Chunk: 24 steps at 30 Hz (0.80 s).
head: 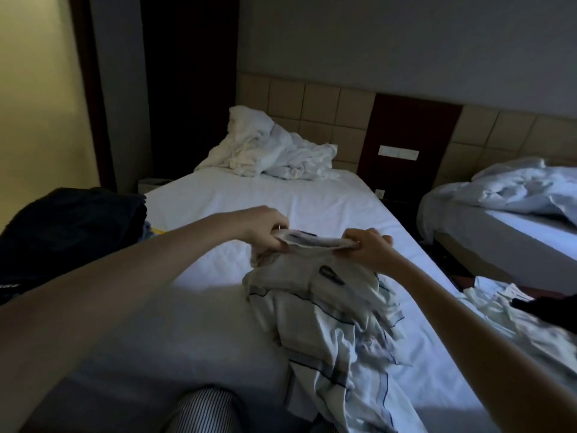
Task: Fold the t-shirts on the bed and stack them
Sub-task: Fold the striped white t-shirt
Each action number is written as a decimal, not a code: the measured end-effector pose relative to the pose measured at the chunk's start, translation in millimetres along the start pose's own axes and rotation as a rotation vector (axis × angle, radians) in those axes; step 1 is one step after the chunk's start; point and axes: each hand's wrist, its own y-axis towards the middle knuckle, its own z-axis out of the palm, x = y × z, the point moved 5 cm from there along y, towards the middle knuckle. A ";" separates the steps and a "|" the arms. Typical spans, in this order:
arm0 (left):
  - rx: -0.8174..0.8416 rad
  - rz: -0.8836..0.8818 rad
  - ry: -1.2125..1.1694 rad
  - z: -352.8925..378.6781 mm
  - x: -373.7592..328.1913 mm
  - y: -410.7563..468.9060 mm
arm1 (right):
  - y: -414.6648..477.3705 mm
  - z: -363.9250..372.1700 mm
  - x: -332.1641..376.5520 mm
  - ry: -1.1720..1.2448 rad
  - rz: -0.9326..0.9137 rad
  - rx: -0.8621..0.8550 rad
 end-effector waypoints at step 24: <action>-0.005 0.047 -0.518 53.4 -43.6 9.1 | -74.4 -80.2 -32.1 0.450 0.075 0.030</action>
